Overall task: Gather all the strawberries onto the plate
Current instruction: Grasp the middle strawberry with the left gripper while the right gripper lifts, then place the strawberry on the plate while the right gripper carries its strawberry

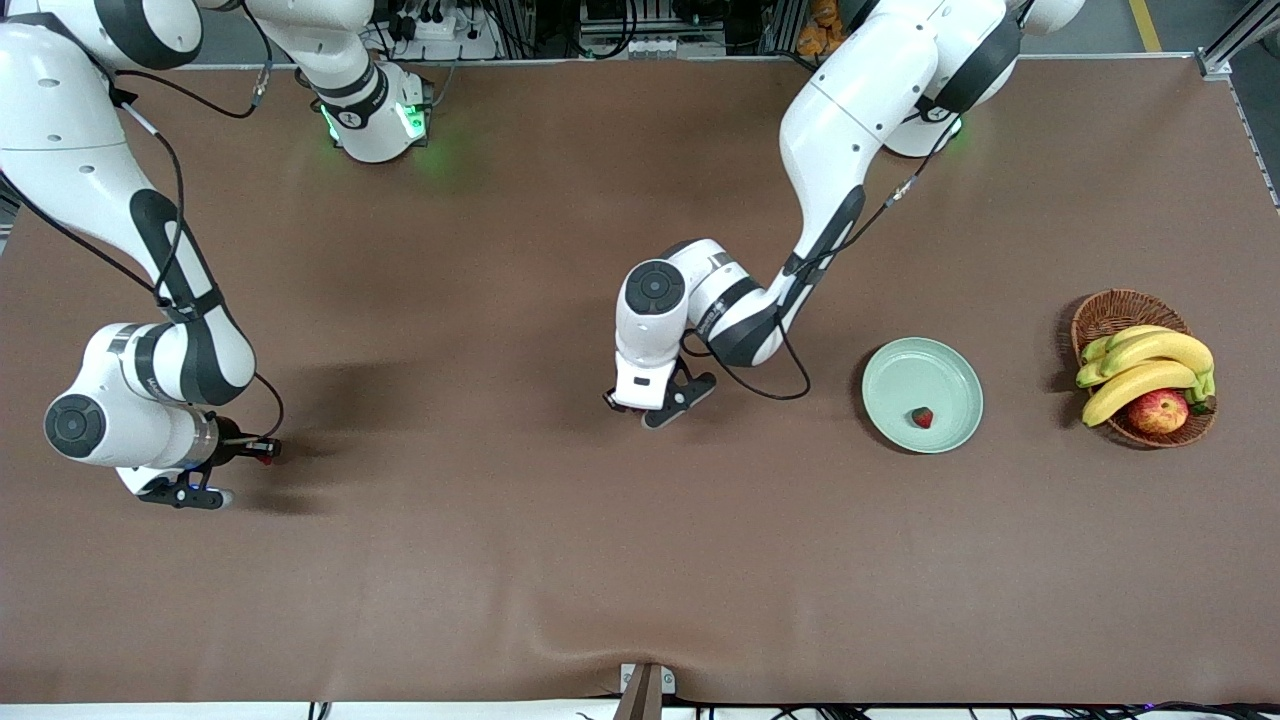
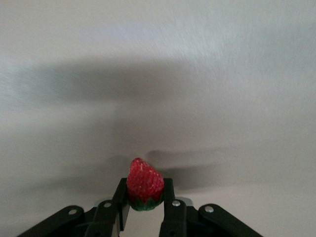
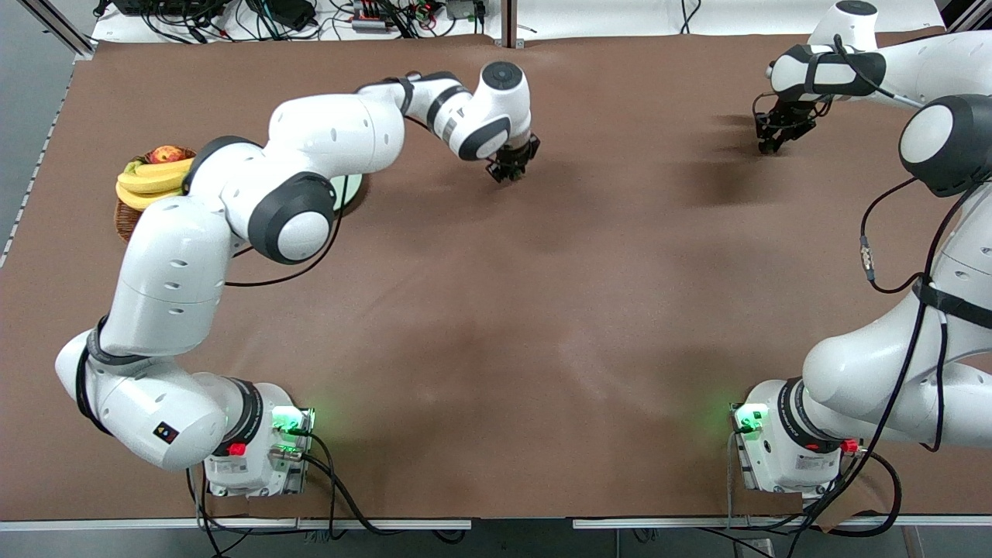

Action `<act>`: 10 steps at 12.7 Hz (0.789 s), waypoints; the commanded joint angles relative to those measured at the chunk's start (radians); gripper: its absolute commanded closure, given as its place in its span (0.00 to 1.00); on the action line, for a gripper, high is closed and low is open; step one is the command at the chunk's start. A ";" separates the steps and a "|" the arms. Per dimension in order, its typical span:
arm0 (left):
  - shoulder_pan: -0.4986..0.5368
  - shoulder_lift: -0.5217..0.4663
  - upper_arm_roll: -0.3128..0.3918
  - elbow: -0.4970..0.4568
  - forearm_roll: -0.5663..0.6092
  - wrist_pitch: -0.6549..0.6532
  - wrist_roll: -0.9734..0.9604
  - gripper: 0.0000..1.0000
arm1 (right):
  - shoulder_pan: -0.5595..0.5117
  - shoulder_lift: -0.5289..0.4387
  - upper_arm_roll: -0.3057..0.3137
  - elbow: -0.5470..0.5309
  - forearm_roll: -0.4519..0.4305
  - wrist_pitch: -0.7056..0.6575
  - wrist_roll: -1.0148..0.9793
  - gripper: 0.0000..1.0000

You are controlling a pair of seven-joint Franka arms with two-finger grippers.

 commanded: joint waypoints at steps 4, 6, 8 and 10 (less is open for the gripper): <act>0.178 -0.208 -0.015 -0.087 0.033 -0.202 0.211 1.00 | 0.158 -0.202 0.055 0.018 0.010 -0.178 -0.013 0.91; 0.250 -0.289 -0.015 -0.188 0.033 -0.267 0.384 1.00 | 0.224 -0.252 0.119 0.016 0.010 -0.197 -0.013 0.90; 0.333 -0.369 -0.015 -0.296 0.033 -0.307 0.547 1.00 | 0.319 -0.252 0.187 0.027 0.010 -0.183 0.008 0.90; 0.428 -0.418 -0.014 -0.389 0.033 -0.316 0.676 1.00 | 0.440 -0.209 0.187 0.082 0.013 -0.150 0.046 0.90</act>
